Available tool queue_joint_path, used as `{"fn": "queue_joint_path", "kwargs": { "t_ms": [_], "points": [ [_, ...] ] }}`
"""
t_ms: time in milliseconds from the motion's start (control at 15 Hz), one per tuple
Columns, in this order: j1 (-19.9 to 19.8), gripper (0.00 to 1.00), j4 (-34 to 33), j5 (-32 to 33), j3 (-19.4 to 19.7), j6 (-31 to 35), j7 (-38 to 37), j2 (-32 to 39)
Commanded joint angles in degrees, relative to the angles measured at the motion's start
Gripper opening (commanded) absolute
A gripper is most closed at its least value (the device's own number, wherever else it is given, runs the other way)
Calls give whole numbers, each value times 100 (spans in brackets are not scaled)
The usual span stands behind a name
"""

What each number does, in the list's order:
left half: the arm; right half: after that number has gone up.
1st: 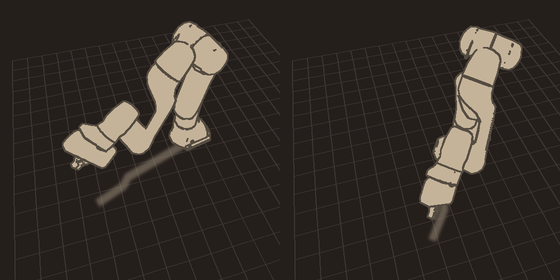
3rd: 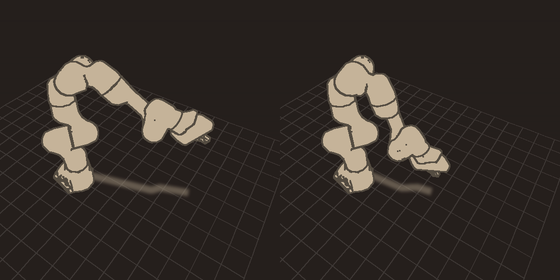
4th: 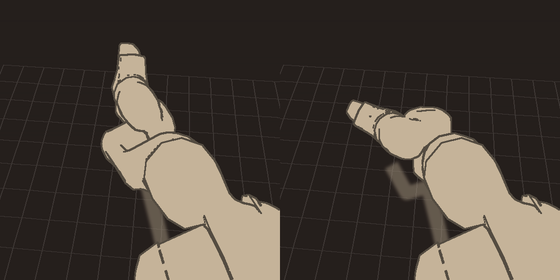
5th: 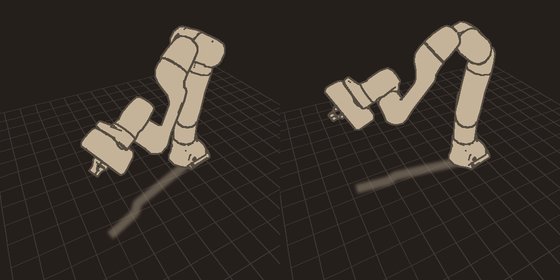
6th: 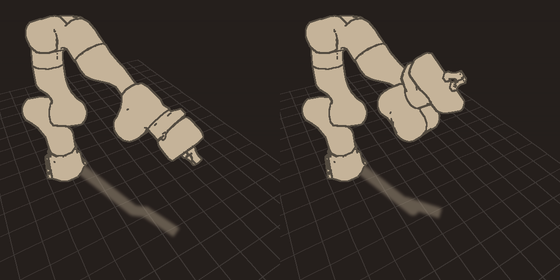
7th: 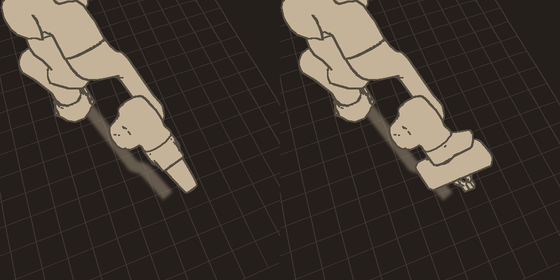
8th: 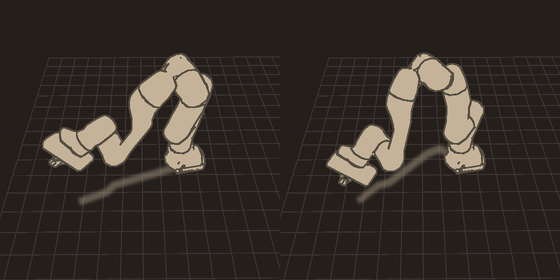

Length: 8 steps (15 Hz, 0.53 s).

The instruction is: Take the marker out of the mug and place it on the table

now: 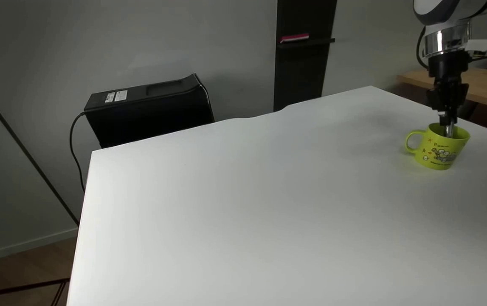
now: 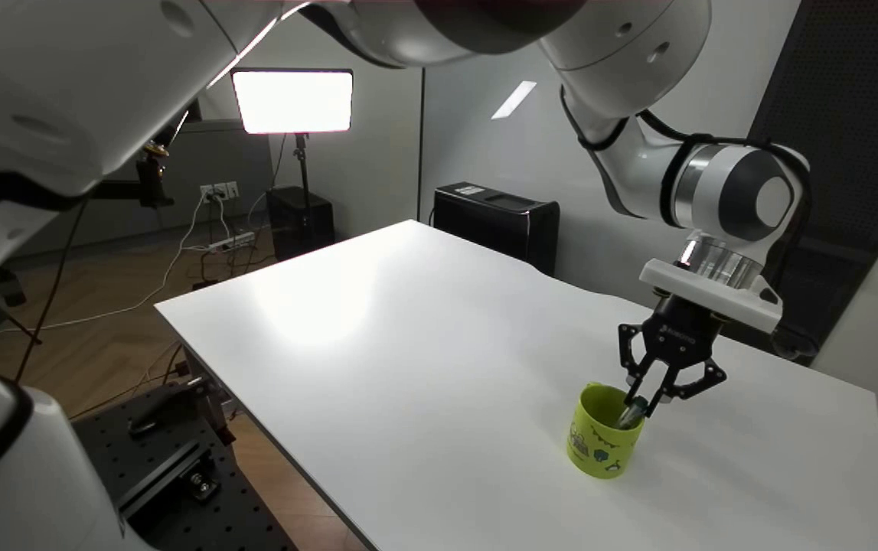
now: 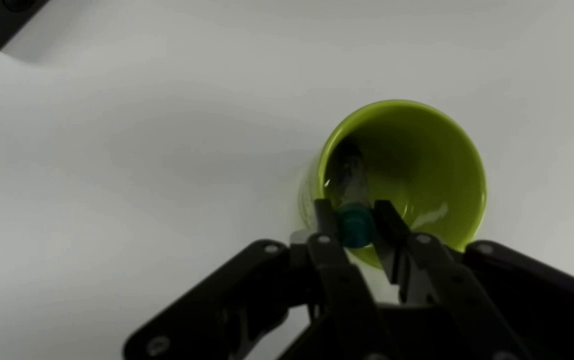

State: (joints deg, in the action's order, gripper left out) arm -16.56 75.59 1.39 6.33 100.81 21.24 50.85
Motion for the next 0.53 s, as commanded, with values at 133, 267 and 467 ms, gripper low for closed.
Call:
{"fn": "queue_joint_path", "kwargs": {
  "t_ms": [133,267,467],
  "points": [
    [73,6,-259,141,-1,-202,-336,35],
    [111,6,-312,145,-32,-241,-368,0],
    [154,6,-437,98,-77,-357,-401,-29]
  ]
}}
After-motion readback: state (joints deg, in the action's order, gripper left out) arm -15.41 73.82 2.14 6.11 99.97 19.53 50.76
